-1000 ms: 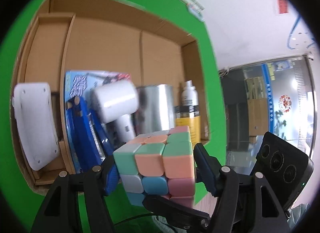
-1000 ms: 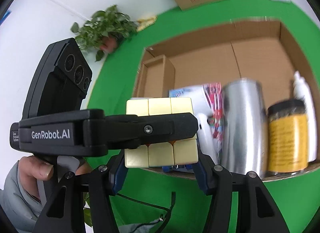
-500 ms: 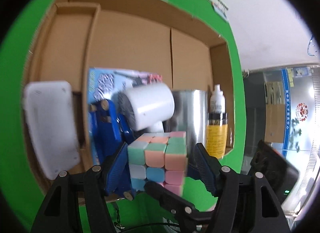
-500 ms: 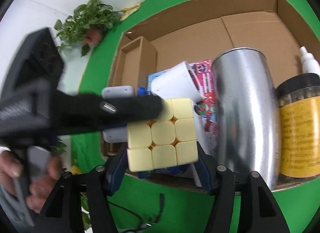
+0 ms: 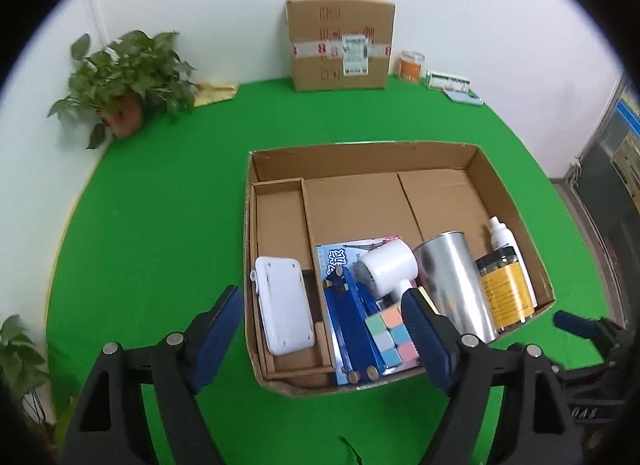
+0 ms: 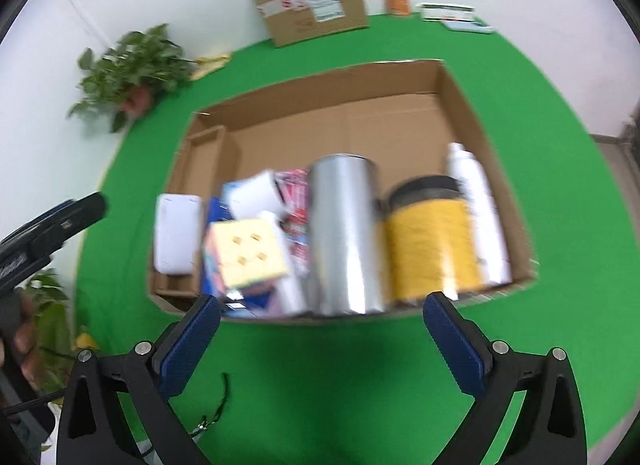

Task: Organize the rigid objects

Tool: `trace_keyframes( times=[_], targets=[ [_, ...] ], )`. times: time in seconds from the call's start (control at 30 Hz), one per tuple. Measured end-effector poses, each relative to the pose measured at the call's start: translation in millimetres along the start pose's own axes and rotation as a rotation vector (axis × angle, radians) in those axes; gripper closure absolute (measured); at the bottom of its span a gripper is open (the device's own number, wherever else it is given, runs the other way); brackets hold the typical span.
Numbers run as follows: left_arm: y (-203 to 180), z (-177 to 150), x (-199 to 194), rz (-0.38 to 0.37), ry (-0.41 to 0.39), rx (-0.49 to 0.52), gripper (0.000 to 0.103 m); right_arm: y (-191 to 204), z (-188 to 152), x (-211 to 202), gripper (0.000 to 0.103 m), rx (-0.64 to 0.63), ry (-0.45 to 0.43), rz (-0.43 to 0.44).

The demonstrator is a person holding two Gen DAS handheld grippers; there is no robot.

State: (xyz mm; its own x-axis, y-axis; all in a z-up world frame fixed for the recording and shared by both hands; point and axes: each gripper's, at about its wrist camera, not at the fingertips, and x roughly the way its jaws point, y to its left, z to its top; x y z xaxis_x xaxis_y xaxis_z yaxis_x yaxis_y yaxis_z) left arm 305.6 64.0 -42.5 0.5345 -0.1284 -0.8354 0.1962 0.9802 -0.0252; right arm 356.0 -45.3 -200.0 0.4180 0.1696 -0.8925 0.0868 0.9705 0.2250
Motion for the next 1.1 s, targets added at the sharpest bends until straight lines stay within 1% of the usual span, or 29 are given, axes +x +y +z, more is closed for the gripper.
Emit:
trace_keyframes(
  times=[0.03,0.1,0.17,0.23,0.33,0.47,0.5,0.57,0.63,0.67,0.7,0.77,0.83,0.9,1.0,1.1],
  targets=[
    [1,-2,-2,0.004,-0.002,-0.01,0.022,-3,-1,-6,0.001,-0.002,-0.004,-0.02],
    [-2,-10,-11,0.018,-0.012,-0.035,0.022,-7,-1,-24,0.001,0.006,-0.033,-0.032],
    [-6,-17,-21,0.053,-0.047,-0.048,0.022,-12,-1,-42,0.001,0.035,-0.073,-0.014],
    [-12,-20,-33,0.069,-0.088,-0.046,0.022,-13,-2,-56,0.001,0.043,-0.096,-0.005],
    [-19,-23,-47,0.087,-0.119,-0.048,0.022,-2,-9,-72,0.001,-0.028,-0.112,-0.032],
    [-24,-27,-63,0.062,-0.136,-0.078,0.022,13,-20,-85,0.001,-0.111,-0.116,-0.08],
    [-26,-28,-65,0.064,-0.132,-0.08,0.022,16,-22,-87,0.001,-0.125,-0.119,-0.087],
    [-29,-31,-66,0.06,-0.1,-0.095,0.022,16,-27,-93,0.001,-0.137,-0.113,-0.105],
    [-32,-32,-66,0.046,-0.063,-0.09,0.021,13,-30,-101,0.001,-0.139,-0.114,-0.104],
    [-34,-33,-68,0.035,-0.065,-0.082,0.021,13,-31,-104,0.001,-0.153,-0.121,-0.106],
    [-36,-35,-71,0.04,-0.079,-0.081,0.021,14,-33,-109,0.001,-0.176,-0.138,-0.12],
    [-37,-39,-72,0.048,-0.079,-0.099,0.013,13,-35,-116,0.001,-0.18,-0.159,-0.151],
    [-38,-44,-74,0.037,-0.076,-0.123,0.011,10,-36,-123,0.001,-0.166,-0.149,-0.166],
    [-39,-47,-78,0.014,-0.081,-0.141,0.011,10,-35,-134,0.001,-0.184,-0.158,-0.193],
    [-41,-48,-83,0.002,-0.077,-0.169,0.011,8,-32,-154,0.001,-0.192,-0.18,-0.144],
    [-44,-50,-93,-0.017,-0.099,-0.179,0.011,11,-31,-169,0.001,-0.208,-0.189,-0.132]
  ],
)
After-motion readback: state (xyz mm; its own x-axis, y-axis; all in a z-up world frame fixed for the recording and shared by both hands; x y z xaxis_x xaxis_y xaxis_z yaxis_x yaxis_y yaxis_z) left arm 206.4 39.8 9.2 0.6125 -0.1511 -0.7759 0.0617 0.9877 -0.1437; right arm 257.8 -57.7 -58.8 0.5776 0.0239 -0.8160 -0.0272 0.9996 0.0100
